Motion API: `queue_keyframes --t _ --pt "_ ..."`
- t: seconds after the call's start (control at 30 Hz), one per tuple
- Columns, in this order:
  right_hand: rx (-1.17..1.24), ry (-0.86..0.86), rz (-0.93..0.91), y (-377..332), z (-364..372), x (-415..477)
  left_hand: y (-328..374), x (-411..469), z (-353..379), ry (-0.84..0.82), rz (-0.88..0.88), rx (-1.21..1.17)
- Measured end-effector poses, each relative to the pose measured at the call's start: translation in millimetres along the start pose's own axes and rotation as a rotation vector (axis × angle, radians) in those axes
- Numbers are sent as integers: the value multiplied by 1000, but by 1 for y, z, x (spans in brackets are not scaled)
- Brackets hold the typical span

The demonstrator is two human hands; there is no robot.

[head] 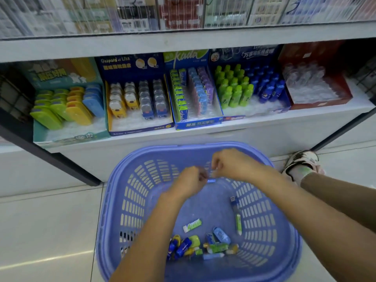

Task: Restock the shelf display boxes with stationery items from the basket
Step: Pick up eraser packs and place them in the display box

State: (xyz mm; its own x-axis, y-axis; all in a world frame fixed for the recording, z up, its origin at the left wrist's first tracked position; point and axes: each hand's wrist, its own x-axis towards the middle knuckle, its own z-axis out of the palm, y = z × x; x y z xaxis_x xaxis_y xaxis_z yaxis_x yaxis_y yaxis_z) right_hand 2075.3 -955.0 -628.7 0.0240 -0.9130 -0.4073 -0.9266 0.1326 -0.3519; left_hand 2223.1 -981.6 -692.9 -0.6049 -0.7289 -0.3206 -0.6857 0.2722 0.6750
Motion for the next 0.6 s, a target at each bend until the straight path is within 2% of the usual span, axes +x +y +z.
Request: queue_keyframes --t 0.1,0.23,0.3,0.43,0.6 --pt "-112 -506 9 16 79 -1 -35 -6 46 -290 -104 128" --pt "-215 -775 -38 42 141 1 -69 -14 89 -490 -144 367" --pt "-268 -814 -80 50 155 1 -77 -15 99 -478 -134 468" --pt "-212 -723 -55 57 167 4 -90 -18 114 -392 -157 552" --pt "-222 -891 95 41 174 13 -96 -11 116 -348 -221 470"
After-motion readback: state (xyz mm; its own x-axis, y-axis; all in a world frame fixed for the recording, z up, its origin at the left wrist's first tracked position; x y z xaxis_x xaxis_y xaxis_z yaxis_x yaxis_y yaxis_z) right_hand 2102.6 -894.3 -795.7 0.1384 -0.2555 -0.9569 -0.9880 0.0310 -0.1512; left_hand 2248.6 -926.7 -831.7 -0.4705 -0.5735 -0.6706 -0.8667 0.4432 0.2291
